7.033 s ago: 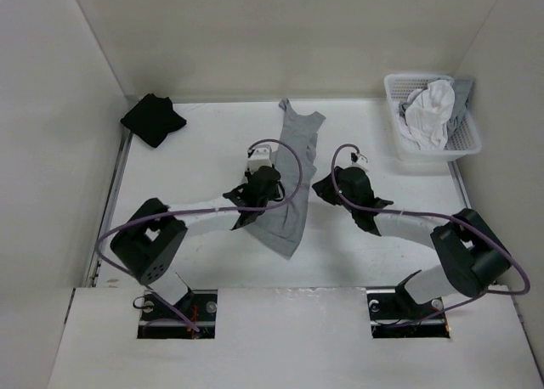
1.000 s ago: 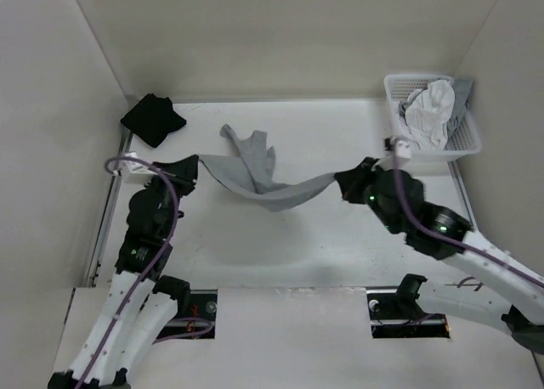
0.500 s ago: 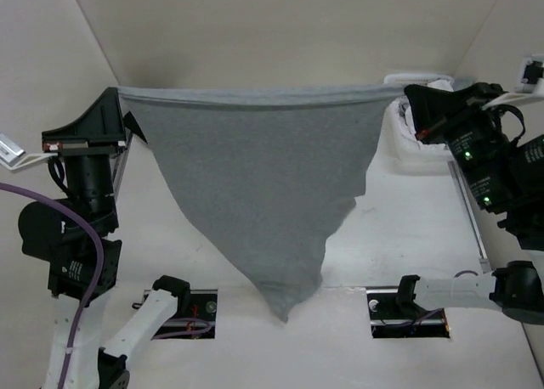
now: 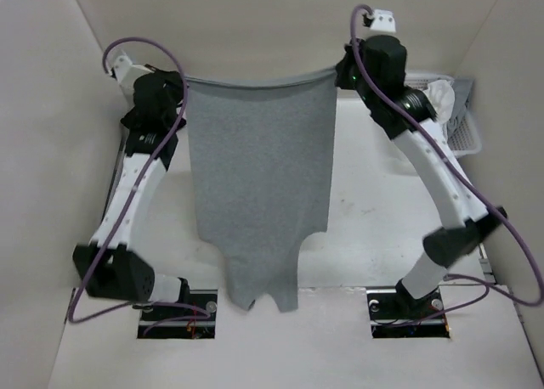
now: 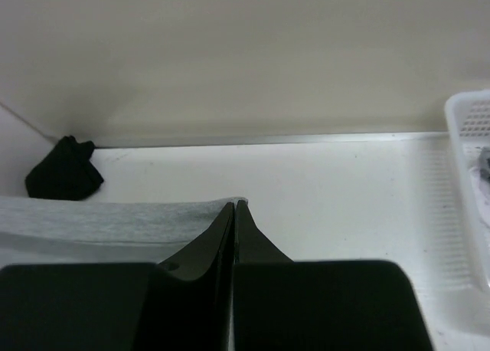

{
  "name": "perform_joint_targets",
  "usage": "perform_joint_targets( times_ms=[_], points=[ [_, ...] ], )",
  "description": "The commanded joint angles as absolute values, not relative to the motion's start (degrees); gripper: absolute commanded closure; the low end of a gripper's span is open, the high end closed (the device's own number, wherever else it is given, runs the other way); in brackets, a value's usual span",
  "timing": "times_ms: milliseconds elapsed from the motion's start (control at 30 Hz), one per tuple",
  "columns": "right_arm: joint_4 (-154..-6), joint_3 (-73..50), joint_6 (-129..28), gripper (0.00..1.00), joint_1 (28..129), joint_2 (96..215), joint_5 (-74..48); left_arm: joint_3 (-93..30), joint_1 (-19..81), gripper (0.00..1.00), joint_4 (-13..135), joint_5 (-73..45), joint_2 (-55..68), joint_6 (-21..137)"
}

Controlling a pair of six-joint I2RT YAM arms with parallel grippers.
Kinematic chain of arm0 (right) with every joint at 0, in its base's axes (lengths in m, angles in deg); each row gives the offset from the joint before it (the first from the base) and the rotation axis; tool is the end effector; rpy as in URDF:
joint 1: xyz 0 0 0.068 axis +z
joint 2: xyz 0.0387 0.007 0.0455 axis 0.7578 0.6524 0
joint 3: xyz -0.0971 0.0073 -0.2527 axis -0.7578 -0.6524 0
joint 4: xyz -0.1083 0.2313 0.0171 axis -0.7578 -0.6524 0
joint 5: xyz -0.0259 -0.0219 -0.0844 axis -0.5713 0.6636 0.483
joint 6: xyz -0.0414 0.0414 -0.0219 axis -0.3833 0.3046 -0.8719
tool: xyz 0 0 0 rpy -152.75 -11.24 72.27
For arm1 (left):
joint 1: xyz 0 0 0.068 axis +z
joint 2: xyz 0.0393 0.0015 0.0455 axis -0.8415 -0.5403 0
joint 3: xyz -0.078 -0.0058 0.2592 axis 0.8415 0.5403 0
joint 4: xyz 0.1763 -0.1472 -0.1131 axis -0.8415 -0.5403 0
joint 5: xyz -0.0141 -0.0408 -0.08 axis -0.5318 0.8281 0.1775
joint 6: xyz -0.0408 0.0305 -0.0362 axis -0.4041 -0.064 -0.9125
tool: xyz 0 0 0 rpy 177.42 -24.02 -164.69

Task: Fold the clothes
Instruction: Flatten the tank top out

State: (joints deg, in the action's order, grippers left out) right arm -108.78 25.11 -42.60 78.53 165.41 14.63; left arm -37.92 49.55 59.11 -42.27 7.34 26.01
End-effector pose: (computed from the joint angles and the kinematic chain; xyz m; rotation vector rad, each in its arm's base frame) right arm 0.3052 0.1524 0.5029 0.0384 1.7083 0.2724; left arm 0.3022 -0.0245 0.4504 -0.7378 1.3293 -0.4611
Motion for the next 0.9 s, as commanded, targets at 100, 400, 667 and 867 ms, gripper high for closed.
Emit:
perform_joint_targets(
  times_ms=[100, 400, 667, 867],
  points=[
    [-116.2, 63.8, -42.6, 1.0, 74.8, 183.8, 7.1, -55.8, 52.2, 0.99, 58.1, -38.8, -1.8, 26.6],
    [-115.0, 61.5, -42.1, 0.99, 74.2, 174.8, 7.6, -63.8, 55.1, 0.99, 56.4, -36.0, 0.2, 28.0],
    [-104.1, 16.0, -39.2, 0.99, 78.7, 152.2, 9.9, -34.1, 53.0, 0.99, 61.8, -38.9, 16.6, 27.3],
    [-93.2, -29.3, -29.9, 0.99, 90.7, 130.5, 15.4, -0.9, 50.1, 0.99, 59.9, -41.9, 40.3, 26.0]
  ],
)
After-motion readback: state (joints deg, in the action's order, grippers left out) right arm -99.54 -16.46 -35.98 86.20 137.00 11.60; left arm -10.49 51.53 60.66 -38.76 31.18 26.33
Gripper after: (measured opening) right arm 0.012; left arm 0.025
